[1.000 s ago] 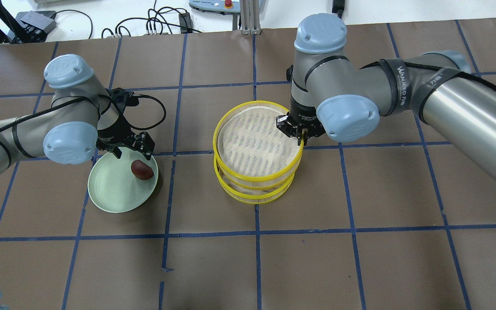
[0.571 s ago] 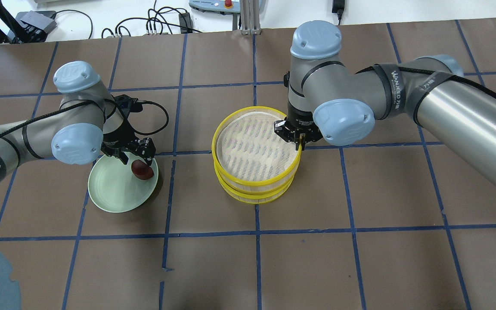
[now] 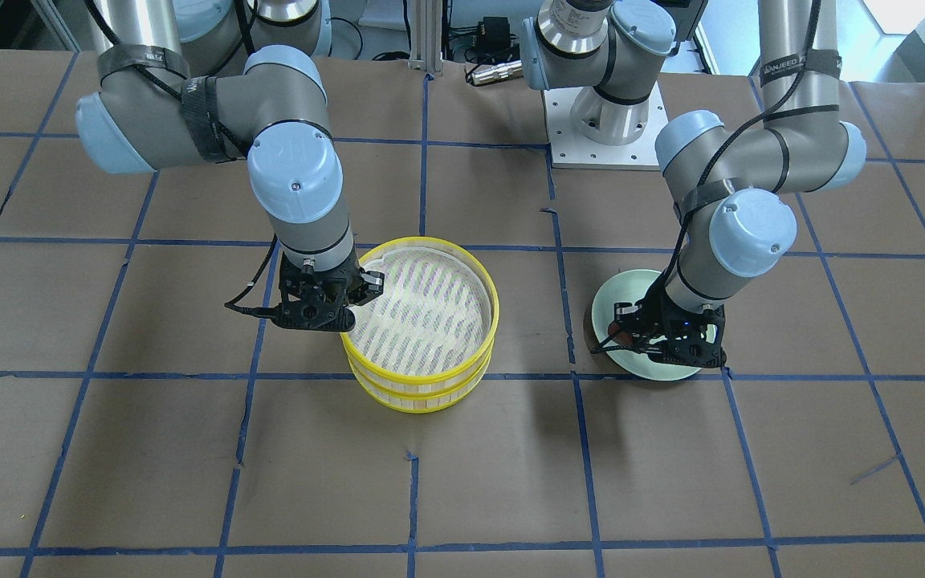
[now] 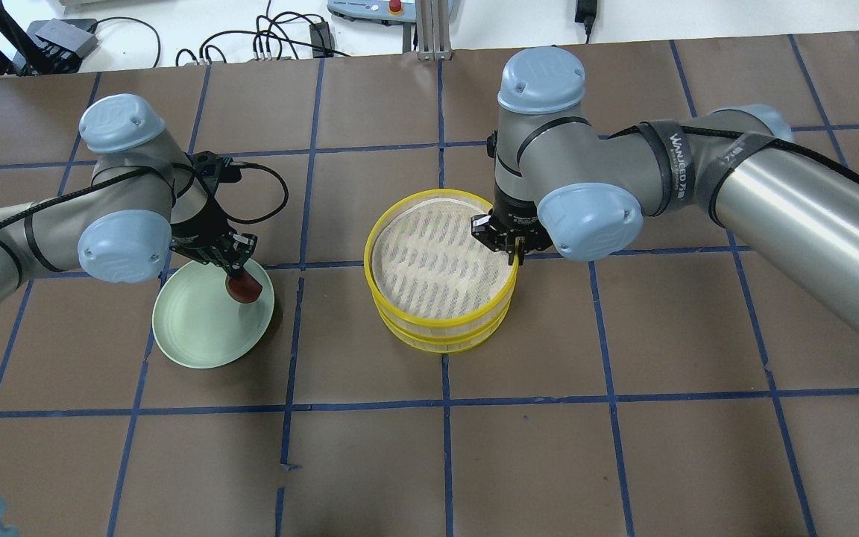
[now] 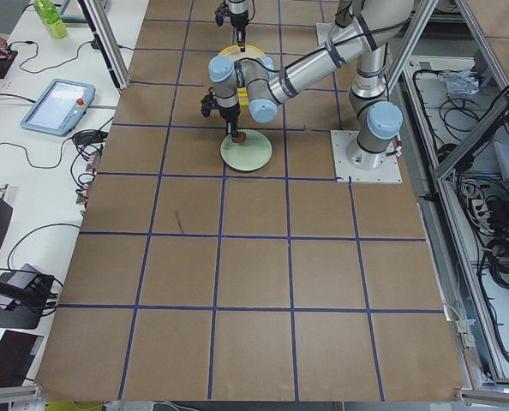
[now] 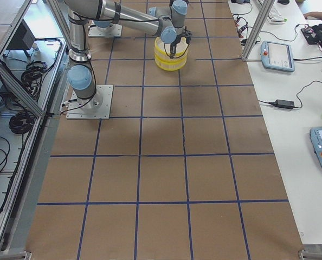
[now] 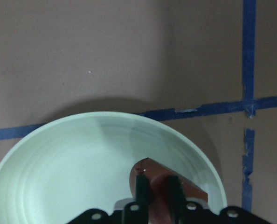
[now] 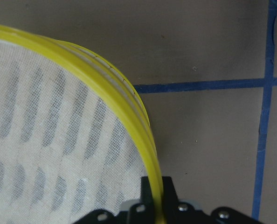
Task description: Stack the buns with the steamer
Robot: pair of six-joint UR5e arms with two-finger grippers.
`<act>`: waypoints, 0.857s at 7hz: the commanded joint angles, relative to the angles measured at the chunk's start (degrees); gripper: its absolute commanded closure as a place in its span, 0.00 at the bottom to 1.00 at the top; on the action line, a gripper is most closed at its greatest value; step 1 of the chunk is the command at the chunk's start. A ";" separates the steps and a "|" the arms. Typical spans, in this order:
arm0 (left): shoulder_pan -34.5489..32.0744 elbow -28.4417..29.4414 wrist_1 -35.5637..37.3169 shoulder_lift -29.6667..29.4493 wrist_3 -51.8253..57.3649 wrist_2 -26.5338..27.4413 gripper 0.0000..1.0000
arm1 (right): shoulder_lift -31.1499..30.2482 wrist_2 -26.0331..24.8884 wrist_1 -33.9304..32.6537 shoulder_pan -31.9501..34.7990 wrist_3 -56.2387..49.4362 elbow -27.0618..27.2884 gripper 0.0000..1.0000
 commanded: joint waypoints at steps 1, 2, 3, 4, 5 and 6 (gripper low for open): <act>-1.83 1.38 -5.66 5.92 -2.09 -0.19 0.97 | 0.23 0.05 -0.08 0.03 0.00 0.03 0.94; -3.84 4.35 -9.69 6.73 -5.85 -0.71 0.97 | 0.40 0.05 -0.08 0.03 0.00 0.03 0.93; -7.17 7.86 -12.61 6.83 -9.97 -1.07 0.97 | 0.57 0.05 0.00 0.03 0.17 0.03 0.80; -9.98 10.33 -12.98 6.48 -15.58 -3.77 0.97 | 0.66 -0.04 0.00 0.03 0.09 0.03 0.24; -11.32 12.01 -12.90 6.04 -18.60 -5.19 0.97 | 0.75 -0.04 0.00 0.03 -0.26 0.03 0.00; -12.20 12.81 -12.38 5.95 -20.98 -8.68 0.97 | 0.40 -0.39 0.18 -0.06 -0.35 -0.14 0.00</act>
